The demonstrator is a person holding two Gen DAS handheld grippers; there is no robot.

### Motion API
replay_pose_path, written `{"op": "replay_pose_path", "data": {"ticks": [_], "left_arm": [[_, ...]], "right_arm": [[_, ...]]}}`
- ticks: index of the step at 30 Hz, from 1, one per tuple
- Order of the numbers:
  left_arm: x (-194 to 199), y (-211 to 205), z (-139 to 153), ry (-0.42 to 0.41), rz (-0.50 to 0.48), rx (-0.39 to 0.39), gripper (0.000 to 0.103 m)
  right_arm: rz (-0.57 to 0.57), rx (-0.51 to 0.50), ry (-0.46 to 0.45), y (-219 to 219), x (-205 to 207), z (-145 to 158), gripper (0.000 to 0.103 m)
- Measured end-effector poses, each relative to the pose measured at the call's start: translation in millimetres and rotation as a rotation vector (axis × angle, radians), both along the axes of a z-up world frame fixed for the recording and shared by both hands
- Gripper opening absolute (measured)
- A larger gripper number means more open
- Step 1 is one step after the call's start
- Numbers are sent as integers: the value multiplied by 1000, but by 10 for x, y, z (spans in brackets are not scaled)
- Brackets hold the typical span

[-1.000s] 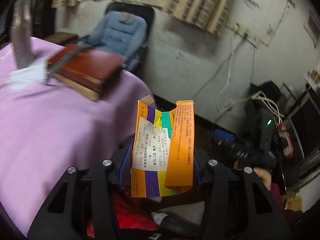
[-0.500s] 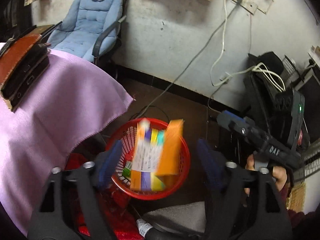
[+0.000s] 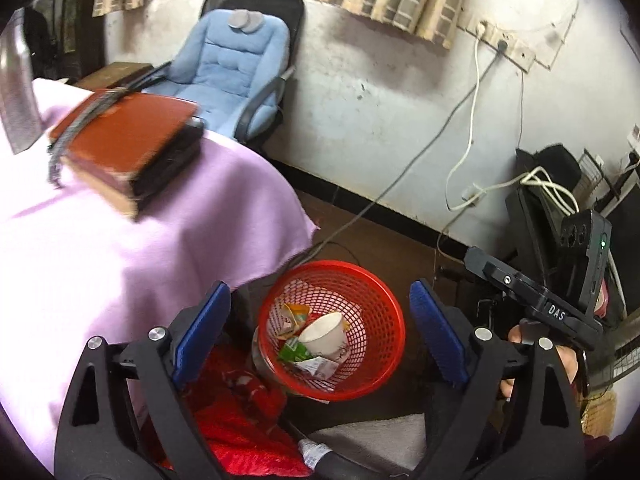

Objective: Collect trash
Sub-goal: 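Move both tools back over the table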

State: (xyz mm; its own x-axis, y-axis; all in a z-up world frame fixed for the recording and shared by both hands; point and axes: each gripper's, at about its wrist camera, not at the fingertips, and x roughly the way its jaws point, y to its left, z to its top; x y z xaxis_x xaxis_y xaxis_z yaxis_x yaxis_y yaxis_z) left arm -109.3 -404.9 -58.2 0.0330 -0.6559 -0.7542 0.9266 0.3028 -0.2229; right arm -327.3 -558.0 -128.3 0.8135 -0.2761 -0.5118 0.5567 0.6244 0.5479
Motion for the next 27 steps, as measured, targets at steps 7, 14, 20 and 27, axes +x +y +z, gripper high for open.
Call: {"op": "replay_pose_path", "data": {"ticks": [7, 14, 20, 27], "left_arm": [[181, 363, 208, -11, 74, -62, 90], [400, 892, 442, -29, 169, -139, 92], [691, 1461, 584, -54, 284, -188, 93], [1431, 2321, 611, -105, 533, -143, 96]], "right_arm": [[71, -73, -7, 269, 209, 309, 92], [157, -147, -4, 599, 493, 620, 93], [261, -203, 4, 942, 894, 850, 94], [408, -234, 9, 1419, 1528, 997, 96]]}}
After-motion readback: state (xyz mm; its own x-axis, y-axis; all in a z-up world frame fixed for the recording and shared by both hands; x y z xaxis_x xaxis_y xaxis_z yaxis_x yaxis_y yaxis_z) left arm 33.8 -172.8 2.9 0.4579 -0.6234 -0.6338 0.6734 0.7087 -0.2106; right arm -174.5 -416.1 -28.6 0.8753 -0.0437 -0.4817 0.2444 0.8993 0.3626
